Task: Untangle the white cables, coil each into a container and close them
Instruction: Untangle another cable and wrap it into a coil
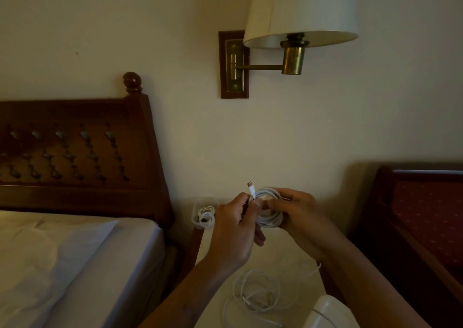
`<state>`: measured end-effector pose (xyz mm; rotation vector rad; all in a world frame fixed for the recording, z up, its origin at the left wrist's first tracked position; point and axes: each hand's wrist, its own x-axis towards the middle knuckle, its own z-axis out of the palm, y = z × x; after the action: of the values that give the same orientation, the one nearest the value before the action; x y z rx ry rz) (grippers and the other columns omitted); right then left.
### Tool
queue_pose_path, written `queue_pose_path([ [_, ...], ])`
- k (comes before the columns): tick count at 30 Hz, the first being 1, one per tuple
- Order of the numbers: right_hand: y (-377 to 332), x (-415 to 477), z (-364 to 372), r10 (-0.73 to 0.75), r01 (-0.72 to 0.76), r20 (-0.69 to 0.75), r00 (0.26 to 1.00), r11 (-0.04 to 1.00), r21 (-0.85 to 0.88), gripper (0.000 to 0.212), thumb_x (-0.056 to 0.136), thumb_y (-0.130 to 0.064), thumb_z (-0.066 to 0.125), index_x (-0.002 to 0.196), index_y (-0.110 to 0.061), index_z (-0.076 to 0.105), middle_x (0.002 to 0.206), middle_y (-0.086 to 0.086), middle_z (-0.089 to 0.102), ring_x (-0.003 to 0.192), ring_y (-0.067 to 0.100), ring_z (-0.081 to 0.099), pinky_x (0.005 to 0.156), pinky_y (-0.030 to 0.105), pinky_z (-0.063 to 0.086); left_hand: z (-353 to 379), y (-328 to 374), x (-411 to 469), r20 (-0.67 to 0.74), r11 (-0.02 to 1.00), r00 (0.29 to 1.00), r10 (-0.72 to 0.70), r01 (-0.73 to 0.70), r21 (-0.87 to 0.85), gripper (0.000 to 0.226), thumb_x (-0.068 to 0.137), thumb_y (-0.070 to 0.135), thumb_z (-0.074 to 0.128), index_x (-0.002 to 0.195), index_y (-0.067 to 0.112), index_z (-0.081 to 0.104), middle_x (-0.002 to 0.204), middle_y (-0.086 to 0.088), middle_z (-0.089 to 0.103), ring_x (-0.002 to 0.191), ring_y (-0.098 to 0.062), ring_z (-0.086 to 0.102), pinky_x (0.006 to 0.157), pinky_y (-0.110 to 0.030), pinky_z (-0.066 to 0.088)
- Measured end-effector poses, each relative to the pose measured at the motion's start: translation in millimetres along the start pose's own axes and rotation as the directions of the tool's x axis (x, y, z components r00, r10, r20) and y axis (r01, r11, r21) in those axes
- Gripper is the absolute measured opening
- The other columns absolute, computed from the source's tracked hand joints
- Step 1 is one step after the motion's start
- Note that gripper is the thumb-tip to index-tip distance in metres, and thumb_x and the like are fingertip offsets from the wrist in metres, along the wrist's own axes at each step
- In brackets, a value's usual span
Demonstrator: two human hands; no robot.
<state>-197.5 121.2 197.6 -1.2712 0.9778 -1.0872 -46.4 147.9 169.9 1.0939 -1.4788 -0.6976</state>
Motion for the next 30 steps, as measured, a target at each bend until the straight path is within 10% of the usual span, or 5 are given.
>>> queue_pose_path([
  [6,-9,-4,-11,0.134,-0.229,0.274,0.952,0.908,0.352,0.045,0.104,-0.026,0.045,0.127,0.009,0.064,0.118,0.024,0.067,0.107,0.033,0.063,0.101,0.045,0.046,-9,-3,2,-0.006,0.999,0.999,-0.042,0.042,-0.019,0.028,0.108,0.024,0.053,0.09,0.006,0.063,0.054,-0.017,0.06,0.047,-0.039,0.062,0.051,-0.057,0.055],
  [16,-13,6,-12,0.356,-0.327,0.036,0.934,0.808,0.491,0.022,0.087,-0.016,0.071,0.099,0.001,0.074,0.09,0.016,0.072,0.082,0.028,0.069,0.075,0.041,0.063,-20,-2,4,0.151,0.994,0.988,-0.045,0.06,-0.095,0.025,0.108,0.021,0.052,0.092,0.005,0.062,0.056,-0.008,0.055,0.053,-0.046,0.065,0.052,-0.055,0.058],
  [24,-16,12,-8,0.041,0.111,-0.512,0.858,0.959,0.263,0.014,0.096,-0.018,0.067,0.091,-0.011,0.078,0.088,0.003,0.079,0.083,0.017,0.073,0.063,0.028,0.059,-13,-1,8,0.081,0.986,0.995,-0.057,0.069,-0.152,0.027,0.108,0.019,0.053,0.091,0.001,0.063,0.057,-0.003,0.054,0.056,-0.049,0.064,0.054,-0.054,0.059],
  [30,0,7,21,-0.251,0.178,-0.557,0.792,0.967,-0.182,0.019,0.109,-0.036,0.035,0.105,-0.025,0.05,0.072,0.004,0.069,0.062,0.008,0.069,0.052,0.027,0.058,3,-2,5,0.071,1.0,0.997,-0.019,0.019,-0.003,0.026,0.109,0.025,0.049,0.092,0.011,0.063,0.06,-0.014,0.066,0.053,-0.031,0.066,0.06,-0.05,0.06],
])
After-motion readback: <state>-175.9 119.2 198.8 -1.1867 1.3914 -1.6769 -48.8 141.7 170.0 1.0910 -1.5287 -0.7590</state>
